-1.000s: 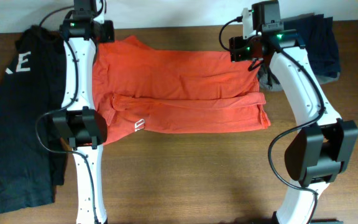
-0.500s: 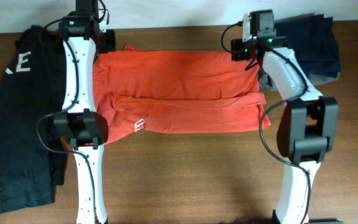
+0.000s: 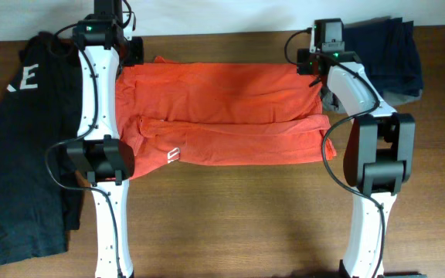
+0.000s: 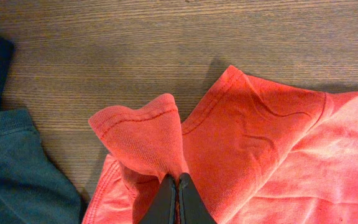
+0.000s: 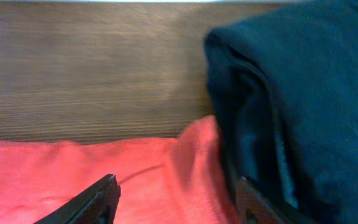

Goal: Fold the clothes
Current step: 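Grasp the shirt's top edge corners with both grippers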

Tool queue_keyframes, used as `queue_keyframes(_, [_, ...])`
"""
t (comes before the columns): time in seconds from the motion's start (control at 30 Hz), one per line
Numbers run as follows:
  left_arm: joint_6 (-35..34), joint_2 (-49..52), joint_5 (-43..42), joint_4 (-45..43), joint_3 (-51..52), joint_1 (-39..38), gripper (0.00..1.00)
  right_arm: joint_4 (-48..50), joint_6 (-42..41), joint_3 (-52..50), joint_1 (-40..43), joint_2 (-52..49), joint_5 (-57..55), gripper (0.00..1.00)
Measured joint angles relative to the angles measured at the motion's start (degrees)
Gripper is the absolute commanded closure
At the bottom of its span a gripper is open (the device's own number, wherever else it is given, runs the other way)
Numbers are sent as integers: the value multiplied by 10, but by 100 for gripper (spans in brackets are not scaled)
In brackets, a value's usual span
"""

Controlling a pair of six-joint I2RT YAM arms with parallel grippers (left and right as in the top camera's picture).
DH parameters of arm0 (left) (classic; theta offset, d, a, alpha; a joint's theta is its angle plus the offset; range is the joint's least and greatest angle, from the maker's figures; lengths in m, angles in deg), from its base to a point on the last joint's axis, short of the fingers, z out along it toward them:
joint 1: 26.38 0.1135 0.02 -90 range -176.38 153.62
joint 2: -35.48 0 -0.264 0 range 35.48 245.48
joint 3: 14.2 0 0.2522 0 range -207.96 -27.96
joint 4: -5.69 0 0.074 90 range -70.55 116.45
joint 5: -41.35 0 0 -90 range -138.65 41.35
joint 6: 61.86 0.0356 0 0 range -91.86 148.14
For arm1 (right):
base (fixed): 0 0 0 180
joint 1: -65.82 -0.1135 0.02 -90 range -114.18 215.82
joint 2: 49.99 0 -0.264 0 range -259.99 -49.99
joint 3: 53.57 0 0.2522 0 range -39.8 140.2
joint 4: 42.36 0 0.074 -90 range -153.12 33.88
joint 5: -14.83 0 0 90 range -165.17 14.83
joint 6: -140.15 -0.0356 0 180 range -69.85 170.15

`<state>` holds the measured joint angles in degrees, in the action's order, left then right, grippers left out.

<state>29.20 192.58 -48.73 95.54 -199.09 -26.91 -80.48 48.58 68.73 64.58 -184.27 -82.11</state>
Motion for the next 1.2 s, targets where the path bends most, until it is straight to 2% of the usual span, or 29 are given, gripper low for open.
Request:
queue_keyframes(0.27, [0,0,0,0,0,0,100,16,0,0,14,-24,1,36])
queue_keyframes(0.53, [0,0,0,-1,0,0,100,34,-2,0,14,-38,14,47])
queue_keyframes(0.8, [0,0,0,-4,0,0,99,40,-10,0,14,-39,20,78])
queue_keyframes(1.03, [0,0,0,-10,0,0,100,51,-14,0,14,-39,21,81])
queue_keyframes(1.13, [0,0,0,-15,0,0,99,52,-14,0,14,-39,21,96])
queue_keyframes(1.2, [0,0,0,-16,0,0,100,51,-15,0,14,-39,21,96])
